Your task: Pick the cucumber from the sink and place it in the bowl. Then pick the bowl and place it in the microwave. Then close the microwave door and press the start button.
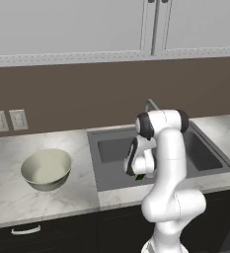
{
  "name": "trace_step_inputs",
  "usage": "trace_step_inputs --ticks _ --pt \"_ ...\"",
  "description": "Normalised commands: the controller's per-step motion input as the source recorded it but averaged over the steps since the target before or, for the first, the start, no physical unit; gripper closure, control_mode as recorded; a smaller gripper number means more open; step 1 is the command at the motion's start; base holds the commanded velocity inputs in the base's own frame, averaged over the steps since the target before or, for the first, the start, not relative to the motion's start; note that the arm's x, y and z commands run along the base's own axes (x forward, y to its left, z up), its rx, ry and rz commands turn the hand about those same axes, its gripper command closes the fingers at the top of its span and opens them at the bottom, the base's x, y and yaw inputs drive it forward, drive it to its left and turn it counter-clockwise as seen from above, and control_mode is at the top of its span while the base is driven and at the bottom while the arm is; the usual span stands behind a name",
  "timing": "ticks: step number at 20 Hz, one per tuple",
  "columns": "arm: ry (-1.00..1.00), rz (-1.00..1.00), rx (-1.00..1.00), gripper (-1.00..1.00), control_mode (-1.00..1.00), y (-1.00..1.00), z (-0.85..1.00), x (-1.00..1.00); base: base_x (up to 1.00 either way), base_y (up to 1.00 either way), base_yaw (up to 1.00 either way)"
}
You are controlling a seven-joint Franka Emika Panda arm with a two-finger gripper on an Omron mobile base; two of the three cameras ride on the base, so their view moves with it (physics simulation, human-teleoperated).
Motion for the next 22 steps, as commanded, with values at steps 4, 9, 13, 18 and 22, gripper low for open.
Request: trace_step_inputs --ticks 4,9,13,18,22 --pt "0.0 0.0 0.0 -1.0 -1.0 -0.03 -0.42 0.28 0.0 0.0 0.0" --pt "0.0 0.0 0.0 -1.0 -1.0 -0.01 -0.2 0.0 0.0 0.0 0.0" --pt "-0.01 0.0 0.0 1.0 -1.0 0.0 -0.01 -0.17 0.0 0.0 0.0" --pt "-0.13 0.0 0.0 1.0 -1.0 0.01 0.38 -0.25 0.0 0.0 0.0" --pt "-0.05 0.07 0.0 1.0 -1.0 0.19 0.99 -0.01 0.0 0.0 0.0"
